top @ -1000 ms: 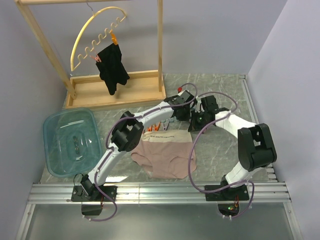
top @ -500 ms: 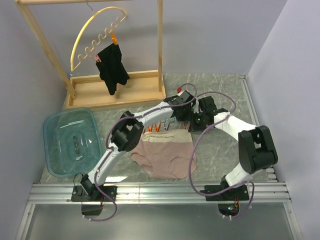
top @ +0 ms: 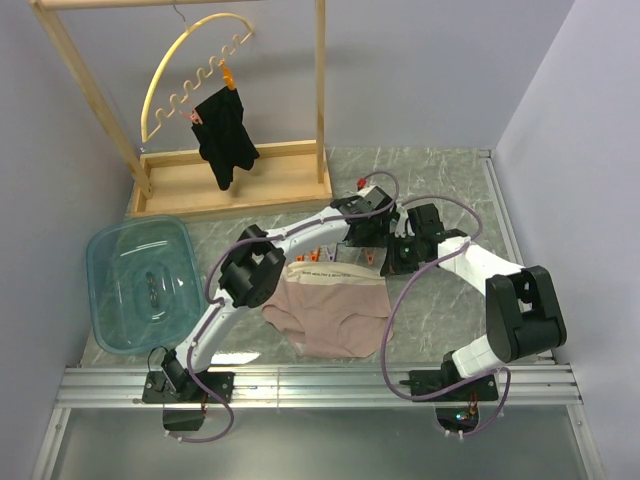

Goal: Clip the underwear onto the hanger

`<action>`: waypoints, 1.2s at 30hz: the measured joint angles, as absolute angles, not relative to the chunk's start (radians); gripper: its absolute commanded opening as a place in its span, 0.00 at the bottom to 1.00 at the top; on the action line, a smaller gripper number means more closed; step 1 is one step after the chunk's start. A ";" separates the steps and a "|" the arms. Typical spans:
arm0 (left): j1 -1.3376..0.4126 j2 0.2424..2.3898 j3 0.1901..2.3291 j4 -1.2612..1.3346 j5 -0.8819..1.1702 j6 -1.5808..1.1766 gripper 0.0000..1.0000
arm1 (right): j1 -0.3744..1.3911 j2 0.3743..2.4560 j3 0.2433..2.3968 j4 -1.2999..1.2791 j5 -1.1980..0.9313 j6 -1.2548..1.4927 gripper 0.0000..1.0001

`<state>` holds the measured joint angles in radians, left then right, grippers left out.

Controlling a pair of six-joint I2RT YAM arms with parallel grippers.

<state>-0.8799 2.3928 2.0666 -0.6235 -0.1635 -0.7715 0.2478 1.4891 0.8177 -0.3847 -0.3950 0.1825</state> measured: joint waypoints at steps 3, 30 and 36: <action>-0.894 2.393 2.070 -0.659 -0.177 -0.771 0.69 | 0.243 1.489 0.818 -0.381 -0.403 0.189 0.00; -0.908 2.462 2.142 -0.693 -0.224 -0.742 0.35 | 0.235 1.507 0.818 -0.369 -0.413 0.212 0.00; -0.908 2.464 2.144 -0.660 -0.214 -0.745 0.00 | 0.235 1.508 0.818 -0.369 -0.413 0.212 0.00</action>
<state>-0.9085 2.4641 2.1437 -0.6598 -0.2142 -0.7448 0.2348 1.5078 0.8177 -0.3687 -0.4126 0.2119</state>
